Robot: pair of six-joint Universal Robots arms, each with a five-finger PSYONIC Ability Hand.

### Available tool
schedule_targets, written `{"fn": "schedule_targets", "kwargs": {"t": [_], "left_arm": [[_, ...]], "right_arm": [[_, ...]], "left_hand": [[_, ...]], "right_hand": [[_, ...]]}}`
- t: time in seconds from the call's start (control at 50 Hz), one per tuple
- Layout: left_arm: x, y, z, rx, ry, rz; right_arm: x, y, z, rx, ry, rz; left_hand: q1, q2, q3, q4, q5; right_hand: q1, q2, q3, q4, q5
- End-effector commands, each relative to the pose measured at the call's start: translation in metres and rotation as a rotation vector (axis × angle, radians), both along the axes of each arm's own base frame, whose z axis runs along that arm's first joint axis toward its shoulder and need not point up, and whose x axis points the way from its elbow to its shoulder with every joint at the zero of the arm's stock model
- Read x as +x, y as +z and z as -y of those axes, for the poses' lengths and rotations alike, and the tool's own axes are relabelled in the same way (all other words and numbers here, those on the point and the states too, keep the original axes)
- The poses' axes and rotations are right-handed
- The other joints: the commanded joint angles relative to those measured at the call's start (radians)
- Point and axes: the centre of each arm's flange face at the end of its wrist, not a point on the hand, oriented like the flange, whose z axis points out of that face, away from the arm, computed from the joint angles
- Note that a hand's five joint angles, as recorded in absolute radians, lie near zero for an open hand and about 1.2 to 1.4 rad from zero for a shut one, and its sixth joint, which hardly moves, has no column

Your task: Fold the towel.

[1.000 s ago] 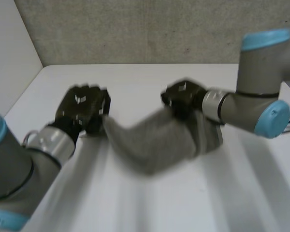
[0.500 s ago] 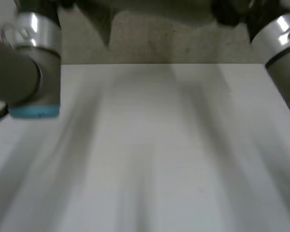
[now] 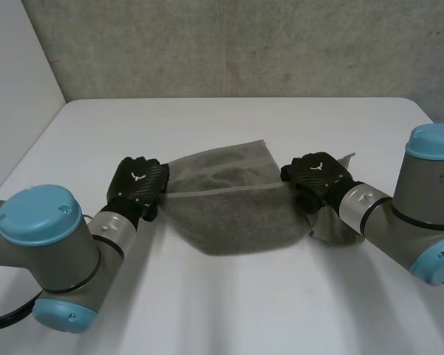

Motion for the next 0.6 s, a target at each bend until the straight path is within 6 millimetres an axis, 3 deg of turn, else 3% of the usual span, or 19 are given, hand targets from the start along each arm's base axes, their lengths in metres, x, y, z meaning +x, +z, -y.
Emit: {"fn": "schedule_targets", "kwargs": {"t": [0.02,0.12,0.38,0.42,0.54,0.6], "left_arm": [[0.0,0.019,-0.003,-0.047,-0.002,-0.016],[0.002,0.024,-0.008,-0.054,-0.005,-0.021],[0.008,0.027,-0.019,-0.049,-0.003,-0.019],[0.008,0.027,-0.02,-0.047,-0.003,-0.018],[0.008,0.025,-0.021,-0.043,-0.006,-0.016],[0.008,0.025,-0.022,-0.041,-0.008,-0.015]], "right_arm": [[-0.008,0.016,-0.016,0.001,-0.012,0.002],[-0.02,0.013,-0.014,0.021,-0.048,-0.003],[-0.075,0.027,0.023,0.12,-0.225,0.119],[-0.077,0.03,0.026,0.128,-0.221,0.146],[-0.079,0.032,0.034,0.159,-0.189,0.21],[-0.079,0.027,0.036,0.17,-0.18,0.206]], "left_hand": [[0.228,0.179,0.18,0.178,0.189],[0.228,0.179,0.18,0.178,0.189],[0.228,0.179,0.18,0.178,0.189],[0.228,0.179,0.18,0.178,0.189],[0.228,0.179,0.18,0.178,0.189],[0.228,0.179,0.18,0.178,0.189]], "right_hand": [[-0.471,-0.468,-0.482,-0.479,-0.464],[-0.642,-0.639,-0.653,-0.65,-0.635],[-0.584,-0.581,-0.595,-0.592,-0.576],[-0.537,-0.534,-0.548,-0.545,-0.529],[-0.05,-0.048,-0.062,-0.058,-0.043],[-0.046,-0.043,-0.057,-0.054,-0.039]]}}
